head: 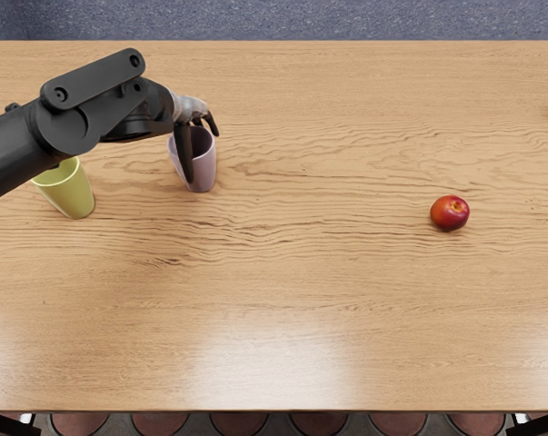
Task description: Pick up cup and place in cup with left hand
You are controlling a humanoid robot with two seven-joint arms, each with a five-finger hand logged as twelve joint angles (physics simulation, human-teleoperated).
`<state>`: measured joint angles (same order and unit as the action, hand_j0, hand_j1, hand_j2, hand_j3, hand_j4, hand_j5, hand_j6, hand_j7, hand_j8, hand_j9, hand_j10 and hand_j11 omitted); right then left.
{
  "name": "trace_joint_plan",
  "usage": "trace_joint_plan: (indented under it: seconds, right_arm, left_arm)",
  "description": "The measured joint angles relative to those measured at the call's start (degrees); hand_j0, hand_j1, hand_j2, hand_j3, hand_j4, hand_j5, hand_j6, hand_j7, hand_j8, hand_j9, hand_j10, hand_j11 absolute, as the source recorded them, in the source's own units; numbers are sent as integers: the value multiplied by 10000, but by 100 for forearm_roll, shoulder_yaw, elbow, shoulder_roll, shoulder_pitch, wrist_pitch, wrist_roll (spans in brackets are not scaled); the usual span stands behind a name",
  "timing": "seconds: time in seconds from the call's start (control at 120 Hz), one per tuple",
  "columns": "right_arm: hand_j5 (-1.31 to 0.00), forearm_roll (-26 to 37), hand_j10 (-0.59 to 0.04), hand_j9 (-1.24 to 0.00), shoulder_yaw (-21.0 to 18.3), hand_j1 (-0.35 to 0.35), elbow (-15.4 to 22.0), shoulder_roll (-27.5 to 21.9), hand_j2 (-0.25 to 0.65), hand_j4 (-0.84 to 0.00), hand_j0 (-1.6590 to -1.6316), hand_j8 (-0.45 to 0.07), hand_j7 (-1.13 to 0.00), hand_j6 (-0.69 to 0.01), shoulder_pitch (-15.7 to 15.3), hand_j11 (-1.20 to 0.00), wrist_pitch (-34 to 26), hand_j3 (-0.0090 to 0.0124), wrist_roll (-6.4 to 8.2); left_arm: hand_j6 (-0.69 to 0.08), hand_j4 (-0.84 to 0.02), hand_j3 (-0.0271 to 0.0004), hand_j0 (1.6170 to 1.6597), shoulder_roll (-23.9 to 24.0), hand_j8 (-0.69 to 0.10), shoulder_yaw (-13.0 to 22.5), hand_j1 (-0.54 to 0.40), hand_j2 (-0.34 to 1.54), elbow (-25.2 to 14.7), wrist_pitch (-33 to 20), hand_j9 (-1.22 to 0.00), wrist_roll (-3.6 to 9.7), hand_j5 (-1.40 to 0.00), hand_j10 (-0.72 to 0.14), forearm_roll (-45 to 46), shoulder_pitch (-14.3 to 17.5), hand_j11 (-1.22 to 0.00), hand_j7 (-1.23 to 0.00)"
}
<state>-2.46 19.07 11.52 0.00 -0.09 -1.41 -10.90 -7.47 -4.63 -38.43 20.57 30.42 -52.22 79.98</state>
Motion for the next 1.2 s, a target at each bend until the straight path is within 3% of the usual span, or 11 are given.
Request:
trace_joint_plan:
  seconds: [0.308, 0.542, 1.017, 1.2]
  right_arm:
    - [-404, 0, -311, -404, 0, -3117, -1, 0, -63, -311, -16581, -311, -404, -311, 0, -404, 0, 0, 0]
    - [-404, 0, -311, -404, 0, -3117, -1, 0, -63, -311, -16581, -311, -404, -311, 0, -404, 0, 0, 0]
    - [-404, 0, -311, -404, -6, -3117, 10, 0, -64, -311, -16581, -311, -404, -311, 45, -404, 0, 0, 0]
    - [-405, 0, -311, -405, -7, -3116, 23, 0, -64, -312, -16581, -311, -405, -311, 51, -405, 0, 0, -2]
  left_arm:
    - [-3742, -3646, 0, 16577, -26, -3369, 40, -715, 648, 7, 18, -4757, -1, -4793, -3661, 20, 29, -4756, -4757]
    - [-3119, -3937, 0, 16569, -26, -2770, 50, -1097, 798, 9, 18, -5335, 0, -5409, -3980, 22, 52, -5336, -5383]
    - [-2579, -4358, 0, 16553, -343, -2216, 35, -1258, 804, -105, 393, -6092, 29, -6278, -3514, 356, 271, -6139, -6302]
    - [-2380, -4428, 0, 16549, -577, -2151, 35, -1289, 797, -124, 661, -6418, 158, -6571, -3463, 608, 467, -6367, -6397]
